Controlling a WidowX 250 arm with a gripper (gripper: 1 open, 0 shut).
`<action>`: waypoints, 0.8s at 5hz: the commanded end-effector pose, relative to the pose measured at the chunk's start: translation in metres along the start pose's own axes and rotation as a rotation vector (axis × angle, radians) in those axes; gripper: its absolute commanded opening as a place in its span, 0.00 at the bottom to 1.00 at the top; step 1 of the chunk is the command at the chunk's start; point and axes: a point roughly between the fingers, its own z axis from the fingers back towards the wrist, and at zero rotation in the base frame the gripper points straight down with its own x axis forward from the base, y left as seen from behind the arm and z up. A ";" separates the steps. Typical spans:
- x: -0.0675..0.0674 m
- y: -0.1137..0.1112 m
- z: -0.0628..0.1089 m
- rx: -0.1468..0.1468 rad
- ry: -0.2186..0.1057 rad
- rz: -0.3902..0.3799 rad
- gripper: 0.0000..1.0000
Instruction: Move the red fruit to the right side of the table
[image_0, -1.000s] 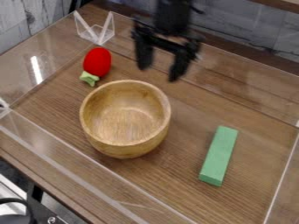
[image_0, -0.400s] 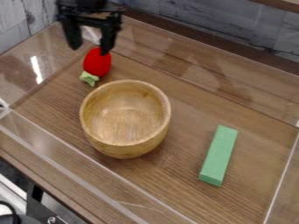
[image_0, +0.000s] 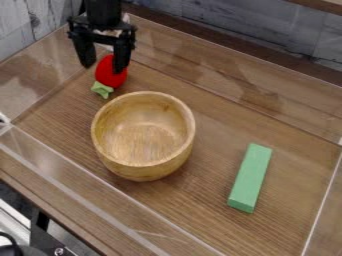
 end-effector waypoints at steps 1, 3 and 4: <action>0.017 0.010 0.010 0.010 -0.069 -0.018 1.00; 0.014 0.017 0.015 0.004 -0.086 -0.009 1.00; 0.019 0.012 0.014 0.003 -0.099 -0.058 1.00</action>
